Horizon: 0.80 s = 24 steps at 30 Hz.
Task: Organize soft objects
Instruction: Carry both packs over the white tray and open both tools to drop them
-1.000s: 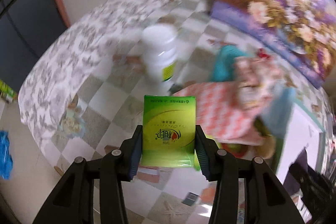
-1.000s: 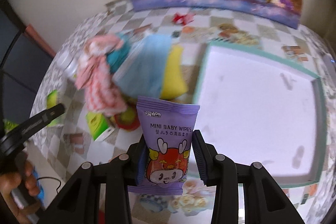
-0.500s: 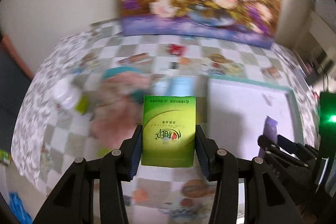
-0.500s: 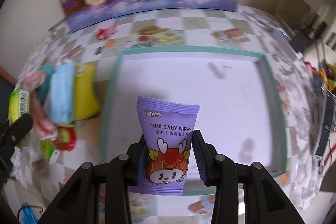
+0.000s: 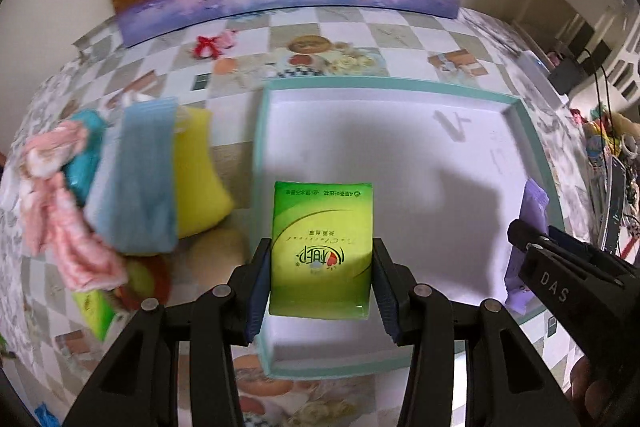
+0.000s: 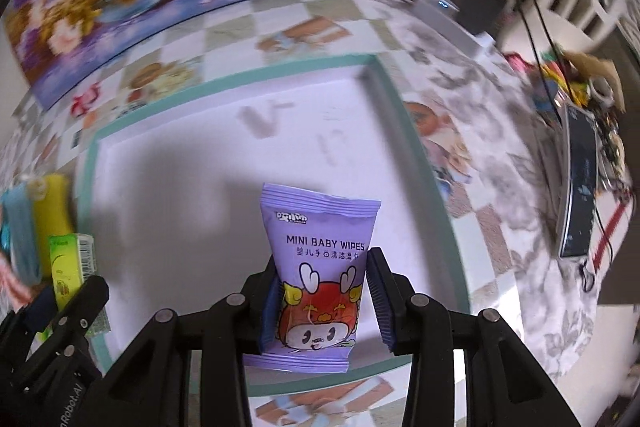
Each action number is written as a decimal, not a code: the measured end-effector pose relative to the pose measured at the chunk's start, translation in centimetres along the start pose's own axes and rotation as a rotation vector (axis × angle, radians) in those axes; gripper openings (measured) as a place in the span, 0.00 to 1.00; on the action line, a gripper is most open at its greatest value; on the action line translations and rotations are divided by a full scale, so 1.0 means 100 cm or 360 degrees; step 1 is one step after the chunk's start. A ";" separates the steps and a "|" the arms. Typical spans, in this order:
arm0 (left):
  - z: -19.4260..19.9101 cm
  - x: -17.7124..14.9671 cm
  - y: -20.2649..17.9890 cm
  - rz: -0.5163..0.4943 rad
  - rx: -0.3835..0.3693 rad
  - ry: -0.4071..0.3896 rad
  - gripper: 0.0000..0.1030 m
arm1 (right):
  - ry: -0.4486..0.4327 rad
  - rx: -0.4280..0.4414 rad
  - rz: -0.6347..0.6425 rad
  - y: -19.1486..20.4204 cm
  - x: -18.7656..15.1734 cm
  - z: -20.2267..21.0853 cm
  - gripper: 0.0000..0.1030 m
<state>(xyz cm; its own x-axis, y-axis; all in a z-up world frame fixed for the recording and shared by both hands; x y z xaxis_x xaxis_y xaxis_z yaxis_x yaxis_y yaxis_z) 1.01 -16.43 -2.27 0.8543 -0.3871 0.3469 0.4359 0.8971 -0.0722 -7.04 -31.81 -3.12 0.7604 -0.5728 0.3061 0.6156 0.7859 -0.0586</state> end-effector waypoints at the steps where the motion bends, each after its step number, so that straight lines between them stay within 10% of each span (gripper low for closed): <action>1: -0.004 0.000 -0.003 -0.0017 -0.0012 0.0005 0.47 | 0.0009 0.0004 -0.0012 -0.003 -0.001 -0.002 0.42; 6: -0.012 0.000 -0.016 -0.0090 -0.0055 -0.0002 0.49 | 0.0043 -0.0045 -0.0040 -0.014 -0.004 -0.010 0.45; 10: -0.003 0.003 -0.019 -0.0107 -0.0075 -0.0063 0.82 | 0.0020 -0.0088 -0.0043 -0.017 -0.003 -0.008 0.73; 24: 0.002 0.006 0.032 0.0250 -0.0030 -0.0087 0.98 | -0.0061 -0.0046 0.0093 0.003 -0.004 0.000 1.00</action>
<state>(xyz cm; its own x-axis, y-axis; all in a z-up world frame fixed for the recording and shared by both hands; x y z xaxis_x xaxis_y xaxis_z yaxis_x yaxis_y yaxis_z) 2.83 -13.75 -2.11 0.8959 -0.2300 0.3802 0.3040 0.9413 -0.1469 -7.17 -31.29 -3.25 0.7869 -0.5167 0.3374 0.5768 0.8102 -0.1044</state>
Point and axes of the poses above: each gripper's, at about its wrist camera, not at the fingertips, and z roughly against the way its jaws point, y to its left, x to its top, the point moved 3 cm from there along -z, roughly the way its jaws point, and after that the axes turned 2 degrees about z, right-handed, at the moved point
